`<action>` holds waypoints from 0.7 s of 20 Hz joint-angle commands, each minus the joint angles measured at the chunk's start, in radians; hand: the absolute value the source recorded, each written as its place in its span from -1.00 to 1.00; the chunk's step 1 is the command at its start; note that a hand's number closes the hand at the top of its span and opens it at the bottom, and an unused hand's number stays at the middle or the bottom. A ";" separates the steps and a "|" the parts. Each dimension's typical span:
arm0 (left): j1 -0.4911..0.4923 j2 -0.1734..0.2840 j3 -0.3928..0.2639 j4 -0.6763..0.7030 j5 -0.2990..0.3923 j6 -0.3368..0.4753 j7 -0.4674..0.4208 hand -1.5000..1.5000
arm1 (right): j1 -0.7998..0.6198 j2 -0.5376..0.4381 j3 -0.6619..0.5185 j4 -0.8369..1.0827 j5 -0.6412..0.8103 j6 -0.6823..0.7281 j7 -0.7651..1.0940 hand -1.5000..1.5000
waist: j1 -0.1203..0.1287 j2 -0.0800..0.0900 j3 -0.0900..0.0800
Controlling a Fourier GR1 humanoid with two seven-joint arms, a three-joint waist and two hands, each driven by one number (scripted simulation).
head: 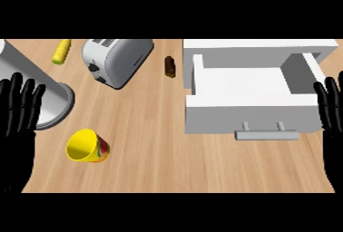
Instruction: Pick up the cup, place it into the drawer and close the drawer
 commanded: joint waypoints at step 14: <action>0.026 0.204 0.224 0.301 0.615 -0.449 0.030 -1.00 | -0.072 -0.068 0.003 0.134 -0.129 0.157 0.104 -1.00 | 0.003 0.022 -0.019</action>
